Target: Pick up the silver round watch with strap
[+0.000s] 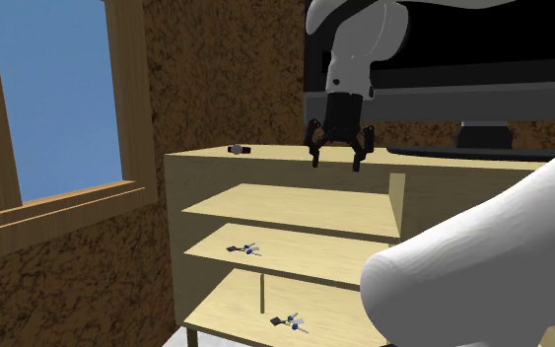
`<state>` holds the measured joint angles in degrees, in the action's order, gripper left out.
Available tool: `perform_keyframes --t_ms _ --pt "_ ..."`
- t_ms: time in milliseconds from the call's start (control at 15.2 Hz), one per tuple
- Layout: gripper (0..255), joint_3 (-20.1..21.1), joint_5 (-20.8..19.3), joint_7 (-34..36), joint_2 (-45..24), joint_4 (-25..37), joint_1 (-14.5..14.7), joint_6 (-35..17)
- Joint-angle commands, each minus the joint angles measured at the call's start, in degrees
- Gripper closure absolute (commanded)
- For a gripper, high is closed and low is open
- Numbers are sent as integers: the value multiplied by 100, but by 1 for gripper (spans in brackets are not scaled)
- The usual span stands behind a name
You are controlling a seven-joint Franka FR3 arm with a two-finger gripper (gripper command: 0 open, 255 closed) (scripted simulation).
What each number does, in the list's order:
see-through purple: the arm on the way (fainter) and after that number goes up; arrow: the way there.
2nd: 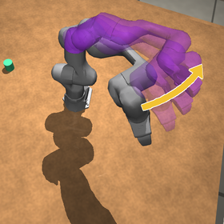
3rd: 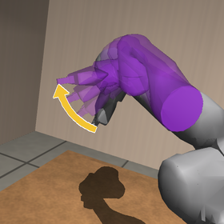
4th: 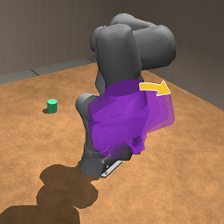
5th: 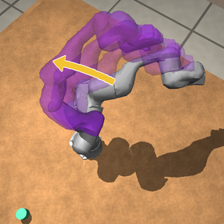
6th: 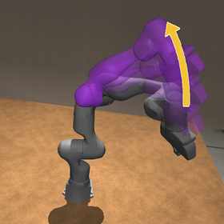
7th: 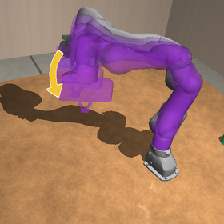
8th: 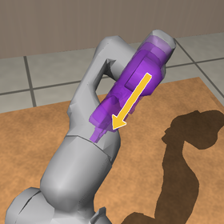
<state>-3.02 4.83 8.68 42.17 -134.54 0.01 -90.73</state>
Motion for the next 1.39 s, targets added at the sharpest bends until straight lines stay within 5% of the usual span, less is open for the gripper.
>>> perform_keyframes --t_ms 0,660,1320 --pt "0 0 0 0 0 0 0 0" --pt "0 138 -214 -1203 -2086 1908 577 -422" --pt "0 509 -499 -2208 -3981 4247 1027 -255"
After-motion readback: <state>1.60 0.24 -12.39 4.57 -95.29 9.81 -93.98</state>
